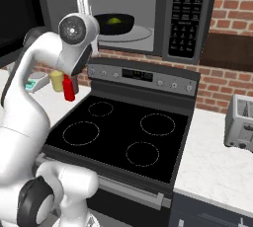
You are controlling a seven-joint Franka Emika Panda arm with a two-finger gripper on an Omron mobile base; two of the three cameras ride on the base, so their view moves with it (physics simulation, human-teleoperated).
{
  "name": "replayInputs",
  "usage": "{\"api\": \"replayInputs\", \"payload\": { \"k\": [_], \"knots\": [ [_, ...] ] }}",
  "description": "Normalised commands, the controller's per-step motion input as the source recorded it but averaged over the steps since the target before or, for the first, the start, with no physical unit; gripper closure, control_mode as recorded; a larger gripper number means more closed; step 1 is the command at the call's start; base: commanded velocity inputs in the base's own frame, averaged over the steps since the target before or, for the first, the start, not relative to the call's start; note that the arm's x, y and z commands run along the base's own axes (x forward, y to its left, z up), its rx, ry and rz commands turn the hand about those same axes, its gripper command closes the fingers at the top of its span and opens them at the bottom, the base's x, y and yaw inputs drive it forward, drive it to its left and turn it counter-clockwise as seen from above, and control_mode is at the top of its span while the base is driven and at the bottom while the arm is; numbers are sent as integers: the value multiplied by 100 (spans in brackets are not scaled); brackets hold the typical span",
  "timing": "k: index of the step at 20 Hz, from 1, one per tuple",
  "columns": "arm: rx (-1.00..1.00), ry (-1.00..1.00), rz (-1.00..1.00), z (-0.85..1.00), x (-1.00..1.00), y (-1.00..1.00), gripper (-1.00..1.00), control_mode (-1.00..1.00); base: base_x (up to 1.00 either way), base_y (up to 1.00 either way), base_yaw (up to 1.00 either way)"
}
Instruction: Pick the lime from the sink and place it in the bowl. Then pick the bowl and place it in the microwave. Then close the microwave door and press the start button.
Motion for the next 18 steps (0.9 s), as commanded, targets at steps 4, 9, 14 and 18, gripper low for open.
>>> {"api": "replayInputs", "payload": {
  "k": [4, 9, 14, 18],
  "knots": [
    [2, -10, 0, 1, -86, 0, -100, -100, 0, 0, 0],
    [1, 0, 0, 0, -85, 0, -100, -100, 0, 0, 0],
    [3, 0, 0, 0, -79, 0, -100, -100, 0, 0, 0],
    [4, 0, 0, 0, -80, 0, -100, -100, 0, 0, 0]
  ]
}}
